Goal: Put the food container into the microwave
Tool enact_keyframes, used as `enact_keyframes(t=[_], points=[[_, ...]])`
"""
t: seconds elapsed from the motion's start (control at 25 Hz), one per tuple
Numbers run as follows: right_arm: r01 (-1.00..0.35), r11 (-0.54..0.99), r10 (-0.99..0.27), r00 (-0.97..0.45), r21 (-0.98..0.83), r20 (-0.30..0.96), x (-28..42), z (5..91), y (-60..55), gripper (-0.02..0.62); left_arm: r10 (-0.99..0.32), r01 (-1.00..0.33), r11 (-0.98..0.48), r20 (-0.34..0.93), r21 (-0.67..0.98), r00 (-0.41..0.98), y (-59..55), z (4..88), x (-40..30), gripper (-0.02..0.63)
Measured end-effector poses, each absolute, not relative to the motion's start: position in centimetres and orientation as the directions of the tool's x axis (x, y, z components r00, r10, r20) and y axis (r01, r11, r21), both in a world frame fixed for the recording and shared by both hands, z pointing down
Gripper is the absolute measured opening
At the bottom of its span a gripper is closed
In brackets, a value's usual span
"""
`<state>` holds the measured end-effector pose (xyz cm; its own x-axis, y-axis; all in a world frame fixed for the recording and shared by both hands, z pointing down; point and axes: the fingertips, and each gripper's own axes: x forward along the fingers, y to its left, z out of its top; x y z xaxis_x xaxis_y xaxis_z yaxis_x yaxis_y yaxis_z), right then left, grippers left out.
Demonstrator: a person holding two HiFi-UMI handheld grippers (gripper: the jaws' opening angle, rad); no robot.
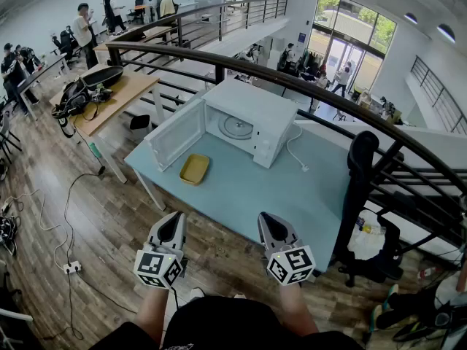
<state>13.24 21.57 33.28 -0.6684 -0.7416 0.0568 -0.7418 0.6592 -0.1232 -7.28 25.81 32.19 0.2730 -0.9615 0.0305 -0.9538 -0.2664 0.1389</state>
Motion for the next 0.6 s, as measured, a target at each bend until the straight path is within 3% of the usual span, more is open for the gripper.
enact_keyframes(t=[0.6], points=[[-0.706, 0.689, -0.713, -0.701, -0.167, 0.025, 14.5, 33.1, 22.1, 0.008, -0.967, -0.958, -0.250, 0.016, 0.139, 0.254, 26.1, 31.9, -6.2, 0.008]])
